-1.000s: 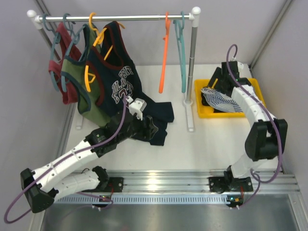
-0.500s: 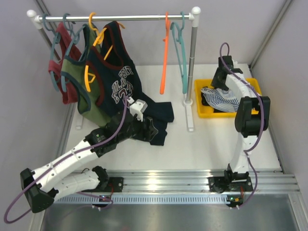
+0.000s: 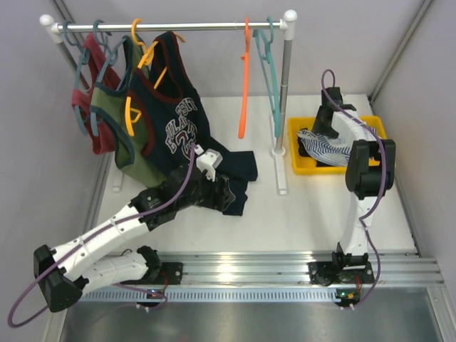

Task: Place the tank top on the hanger

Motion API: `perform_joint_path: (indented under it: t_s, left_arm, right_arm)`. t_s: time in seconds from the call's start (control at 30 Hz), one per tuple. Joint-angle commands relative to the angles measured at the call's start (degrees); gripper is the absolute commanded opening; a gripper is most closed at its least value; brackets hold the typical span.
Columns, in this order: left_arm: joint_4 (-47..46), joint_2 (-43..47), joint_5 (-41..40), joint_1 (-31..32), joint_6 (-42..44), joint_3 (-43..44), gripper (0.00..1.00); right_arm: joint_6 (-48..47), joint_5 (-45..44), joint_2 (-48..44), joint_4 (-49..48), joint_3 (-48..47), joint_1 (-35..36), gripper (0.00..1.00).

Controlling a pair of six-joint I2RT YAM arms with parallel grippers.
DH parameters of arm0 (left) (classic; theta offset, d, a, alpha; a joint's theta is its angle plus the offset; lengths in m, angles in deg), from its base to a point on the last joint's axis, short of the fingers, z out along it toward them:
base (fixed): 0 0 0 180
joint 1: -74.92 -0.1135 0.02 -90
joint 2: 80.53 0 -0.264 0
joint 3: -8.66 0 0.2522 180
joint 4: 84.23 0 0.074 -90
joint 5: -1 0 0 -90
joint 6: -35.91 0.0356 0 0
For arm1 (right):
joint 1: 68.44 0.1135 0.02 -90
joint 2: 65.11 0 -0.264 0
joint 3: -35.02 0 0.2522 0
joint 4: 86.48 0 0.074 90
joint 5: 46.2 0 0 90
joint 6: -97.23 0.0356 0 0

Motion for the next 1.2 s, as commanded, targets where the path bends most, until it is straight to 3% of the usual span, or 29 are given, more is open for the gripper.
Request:
perform_joint_path:
  t_s: [0.0,0.5,0.63,0.8,0.9,1.17]
  left_arm:
    - [-1.0,-0.7,1.2,0.1,1.2,2.3,0.74]
    - [-1.9,-3.4,1.6,0.1,2.6,2.9,0.74]
    - [-1.8,-4.0,1.6,0.1,3.0,3.1,0.74]
    - [-2.1,-4.6,1.6,0.2,3.2,3.3,0.73]
    - [-2.2,-4.9,1.6,0.1,3.1,3.3,0.73]
    - [-3.1,-5.0,1.6,0.1,3.1,3.5,0.73]
  right_arm:
    - [-1.4,-1.0,0.7,-2.2,0.1,-0.6,0.50]
    - [-3.4,-3.9,2.4,-3.6,0.1,-0.5,0.51]
    - [-3.4,-3.3,2.2,-4.5,0.8,-0.6,0.42]
    - [-2.8,-2.5,0.9,-4.6,0.7,-0.6,0.13]
    - [-2.5,-2.5,-1.4,-3.9,0.4,-0.6,0.02]
    - [-2.3,-3.3,-11.7,-0.1,-3.5,-0.8,0.00]
